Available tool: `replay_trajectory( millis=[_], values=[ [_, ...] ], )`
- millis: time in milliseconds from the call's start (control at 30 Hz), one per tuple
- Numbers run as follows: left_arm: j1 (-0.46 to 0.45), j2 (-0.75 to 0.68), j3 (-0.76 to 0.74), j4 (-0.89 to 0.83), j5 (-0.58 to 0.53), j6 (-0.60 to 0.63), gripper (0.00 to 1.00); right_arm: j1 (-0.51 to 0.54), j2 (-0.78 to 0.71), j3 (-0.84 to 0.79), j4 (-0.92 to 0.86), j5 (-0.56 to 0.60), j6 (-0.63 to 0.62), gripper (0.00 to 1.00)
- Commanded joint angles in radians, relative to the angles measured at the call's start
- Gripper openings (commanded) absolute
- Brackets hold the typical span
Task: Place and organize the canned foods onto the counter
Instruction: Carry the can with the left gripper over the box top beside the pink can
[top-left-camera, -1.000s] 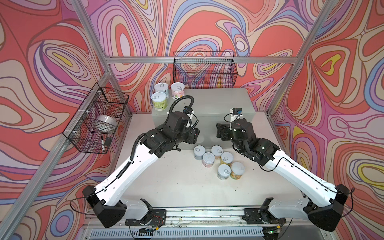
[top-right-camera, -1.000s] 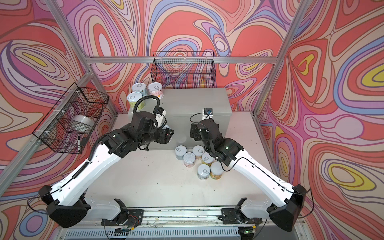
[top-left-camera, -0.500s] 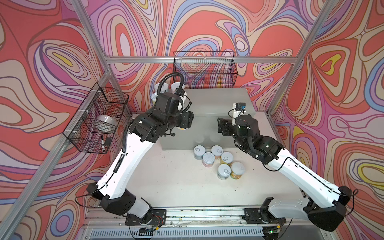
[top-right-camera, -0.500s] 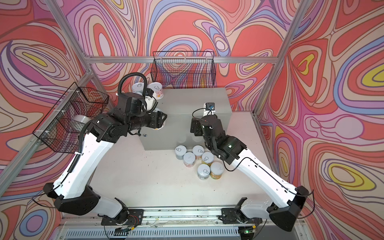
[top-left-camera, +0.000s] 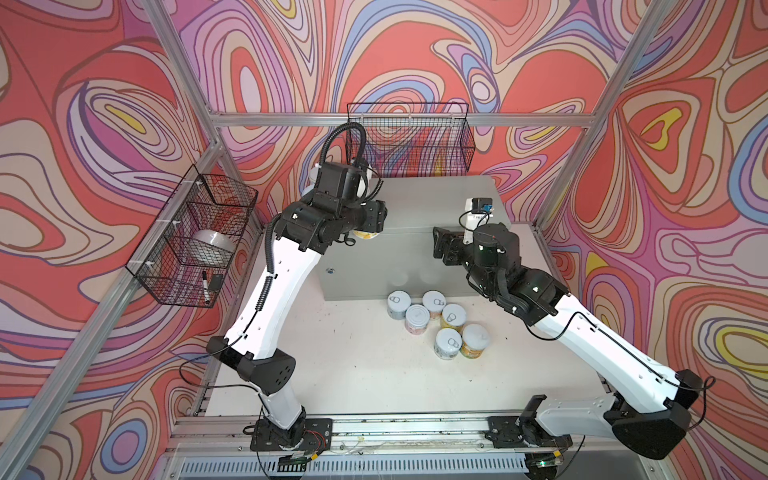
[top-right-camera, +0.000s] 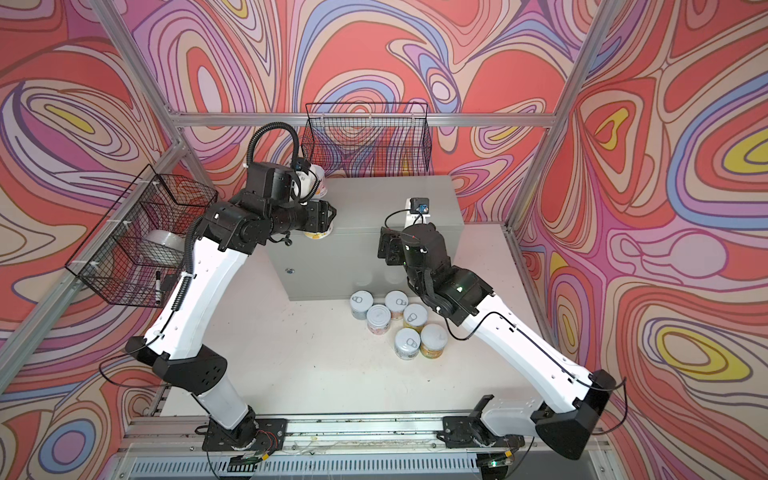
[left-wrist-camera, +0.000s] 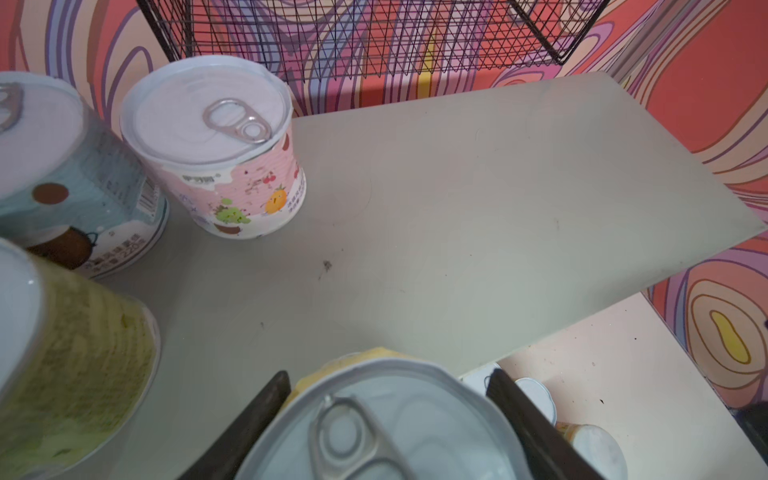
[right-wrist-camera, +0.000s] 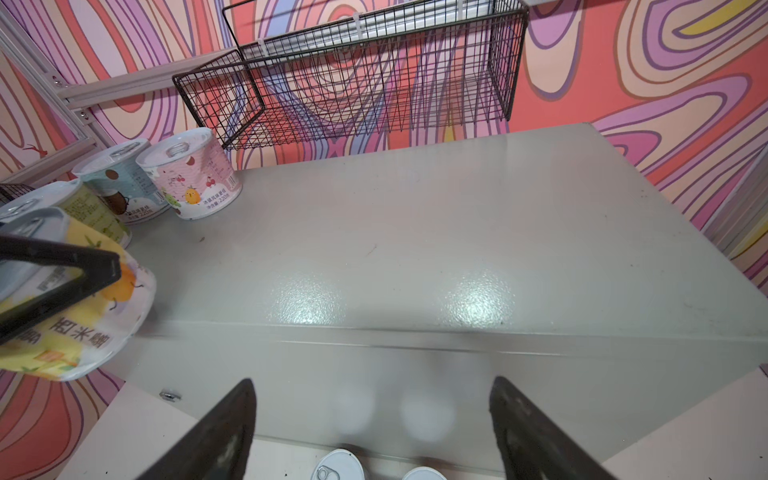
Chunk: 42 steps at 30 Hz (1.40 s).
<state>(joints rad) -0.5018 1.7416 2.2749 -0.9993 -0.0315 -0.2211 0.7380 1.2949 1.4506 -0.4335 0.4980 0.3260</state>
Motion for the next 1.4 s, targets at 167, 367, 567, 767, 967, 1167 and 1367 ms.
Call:
replay_trajectory(
  millis=[167, 367, 567, 767, 967, 1167, 1367],
  values=[
    [0.041, 0.044, 0.094, 0.050, 0.034, -0.021, 0.00, -0.014, 0.035, 0.037, 0.020, -0.007, -0.017, 0.91],
    [0.064, 0.101, 0.151, 0.047, 0.043, -0.026, 0.00, -0.024, 0.064, 0.048, 0.029, -0.021, -0.018, 0.91],
    [0.077, 0.157, 0.200, 0.020, 0.072, -0.035, 0.00, -0.037, 0.090, 0.056, 0.032, -0.046, -0.012, 0.91],
    [0.086, 0.171, 0.200, 0.025, 0.072, -0.040, 0.01, -0.052, 0.112, 0.066, 0.035, -0.065, -0.010, 0.91],
    [0.086, 0.173, 0.197, 0.037, 0.053, -0.032, 0.57, -0.061, 0.140, 0.077, 0.036, -0.091, -0.004, 0.93],
    [0.085, 0.169, 0.195, 0.060, 0.036, -0.019, 0.80, -0.066, 0.159, 0.088, 0.041, -0.113, -0.002, 0.93],
    [0.085, 0.162, 0.195, 0.089, 0.031, 0.003, 0.91, -0.068, 0.177, 0.105, 0.038, -0.123, -0.011, 0.95]
  ],
)
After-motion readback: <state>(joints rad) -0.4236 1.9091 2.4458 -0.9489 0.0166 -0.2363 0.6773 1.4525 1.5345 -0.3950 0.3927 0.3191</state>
